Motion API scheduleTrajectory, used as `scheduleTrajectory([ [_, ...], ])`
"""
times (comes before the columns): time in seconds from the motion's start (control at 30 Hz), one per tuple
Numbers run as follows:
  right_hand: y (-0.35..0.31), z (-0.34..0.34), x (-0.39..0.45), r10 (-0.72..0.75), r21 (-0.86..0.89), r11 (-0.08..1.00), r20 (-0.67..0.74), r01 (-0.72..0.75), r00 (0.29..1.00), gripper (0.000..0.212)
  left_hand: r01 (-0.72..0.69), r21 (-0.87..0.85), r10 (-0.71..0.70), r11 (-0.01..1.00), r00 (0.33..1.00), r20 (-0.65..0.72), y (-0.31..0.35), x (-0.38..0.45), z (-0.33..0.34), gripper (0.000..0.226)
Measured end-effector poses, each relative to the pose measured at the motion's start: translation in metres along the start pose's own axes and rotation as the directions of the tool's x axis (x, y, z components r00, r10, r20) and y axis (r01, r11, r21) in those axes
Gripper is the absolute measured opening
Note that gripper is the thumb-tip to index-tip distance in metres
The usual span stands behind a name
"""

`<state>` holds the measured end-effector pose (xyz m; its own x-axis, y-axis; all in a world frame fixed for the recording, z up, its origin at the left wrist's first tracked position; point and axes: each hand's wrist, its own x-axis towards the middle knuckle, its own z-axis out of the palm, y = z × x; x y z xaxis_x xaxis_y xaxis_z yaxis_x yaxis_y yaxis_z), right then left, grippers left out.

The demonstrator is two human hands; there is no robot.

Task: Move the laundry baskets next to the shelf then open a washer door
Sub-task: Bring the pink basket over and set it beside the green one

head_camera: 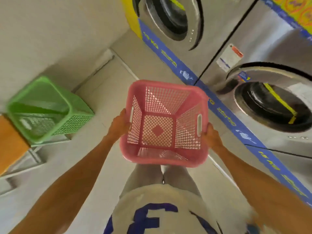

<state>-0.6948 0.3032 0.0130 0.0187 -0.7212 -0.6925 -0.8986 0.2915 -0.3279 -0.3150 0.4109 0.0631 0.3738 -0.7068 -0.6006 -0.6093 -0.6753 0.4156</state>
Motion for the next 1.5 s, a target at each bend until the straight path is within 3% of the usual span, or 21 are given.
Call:
scheduleTrajectory([
  [0.13, -0.114, 0.002, 0.021, -0.212, -0.157, 0.963, 0.063, 0.22, 0.975, 0.037, 0.138, -0.188, -0.163, 0.972, 0.979, -0.123, -0.068, -0.028, -0.056, 0.06],
  [0.23, -0.21, 0.009, 0.028, -0.337, -0.228, 0.907, 0.112, 0.354, 0.935, 0.038, 0.172, -0.326, -0.245, 0.93, 0.95, -0.195, -0.116, -0.045, -0.094, 0.072],
  [0.33, -0.291, 0.025, 0.036, -0.423, -0.276, 0.852, 0.135, 0.444, 0.896, 0.038, 0.203, -0.394, -0.322, 0.897, 0.908, -0.266, -0.154, -0.054, -0.125, 0.069],
  [0.57, -0.427, 0.055, 0.066, -0.503, -0.335, 0.772, 0.198, 0.54, 0.841, 0.04, 0.249, -0.492, -0.437, 0.834, 0.843, -0.314, -0.203, -0.03, -0.177, 0.065],
  [0.8, -0.54, 0.081, 0.127, -0.5, -0.368, 0.736, 0.27, 0.568, 0.823, 0.037, 0.299, -0.58, -0.52, 0.758, 0.813, -0.261, -0.23, 0.058, -0.222, 0.073],
  [1.07, -0.637, 0.148, 0.253, -0.411, -0.378, 0.778, 0.299, 0.502, 0.861, 0.026, 0.368, -0.634, -0.577, 0.68, 0.802, -0.153, -0.288, 0.211, -0.224, 0.081],
  [1.33, -0.675, 0.23, 0.384, -0.396, -0.401, 0.773, 0.299, 0.491, 0.868, 0.029, 0.295, -0.629, -0.507, 0.719, 0.842, -0.186, -0.366, 0.364, -0.195, 0.082],
  [1.5, -0.692, 0.257, 0.428, -0.387, -0.413, 0.769, 0.307, 0.488, 0.869, 0.03, 0.294, -0.595, -0.485, 0.748, 0.854, -0.188, -0.397, 0.416, -0.188, 0.082],
])
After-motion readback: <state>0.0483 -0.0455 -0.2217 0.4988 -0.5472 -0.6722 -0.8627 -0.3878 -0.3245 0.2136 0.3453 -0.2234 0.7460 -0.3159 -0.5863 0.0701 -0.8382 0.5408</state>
